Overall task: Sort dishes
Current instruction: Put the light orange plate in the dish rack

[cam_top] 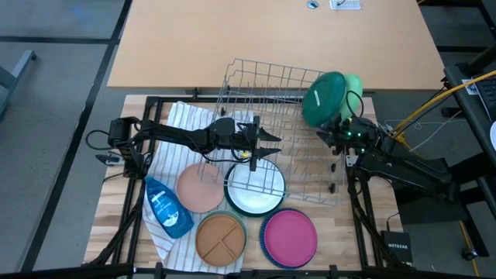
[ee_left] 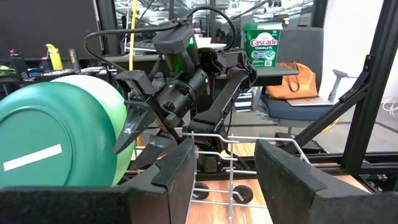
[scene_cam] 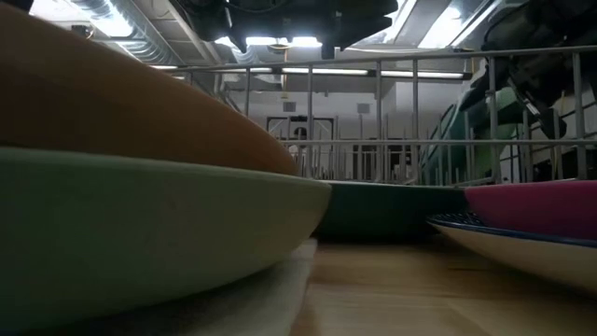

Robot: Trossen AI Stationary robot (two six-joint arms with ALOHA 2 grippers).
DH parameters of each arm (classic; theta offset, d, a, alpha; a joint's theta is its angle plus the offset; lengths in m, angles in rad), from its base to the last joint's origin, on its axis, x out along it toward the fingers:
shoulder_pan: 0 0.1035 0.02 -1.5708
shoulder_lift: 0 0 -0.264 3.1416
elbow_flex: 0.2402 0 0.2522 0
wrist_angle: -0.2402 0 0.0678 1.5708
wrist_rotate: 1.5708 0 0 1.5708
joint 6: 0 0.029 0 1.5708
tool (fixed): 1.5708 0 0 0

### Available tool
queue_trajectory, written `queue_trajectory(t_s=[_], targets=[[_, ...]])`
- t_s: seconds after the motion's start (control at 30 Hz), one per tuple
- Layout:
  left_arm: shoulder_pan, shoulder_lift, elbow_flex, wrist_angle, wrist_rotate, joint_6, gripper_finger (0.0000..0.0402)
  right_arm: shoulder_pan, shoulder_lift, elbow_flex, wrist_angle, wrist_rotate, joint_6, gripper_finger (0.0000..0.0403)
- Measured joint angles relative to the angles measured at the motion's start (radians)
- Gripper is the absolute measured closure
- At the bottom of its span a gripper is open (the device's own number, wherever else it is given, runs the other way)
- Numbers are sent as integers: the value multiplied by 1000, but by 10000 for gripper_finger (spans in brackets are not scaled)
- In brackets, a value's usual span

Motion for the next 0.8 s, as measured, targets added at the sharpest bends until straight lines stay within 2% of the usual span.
queue_trajectory(t_s=[0.5, 0.8], targets=[[0, 0, 0, 0, 0, 1, 245, 0, -2, 0, 21, -166, -67, 203], [0, -1, 0, 2, 0, 1, 245, 0, -14, 99, 28, -182, -261, 203]])
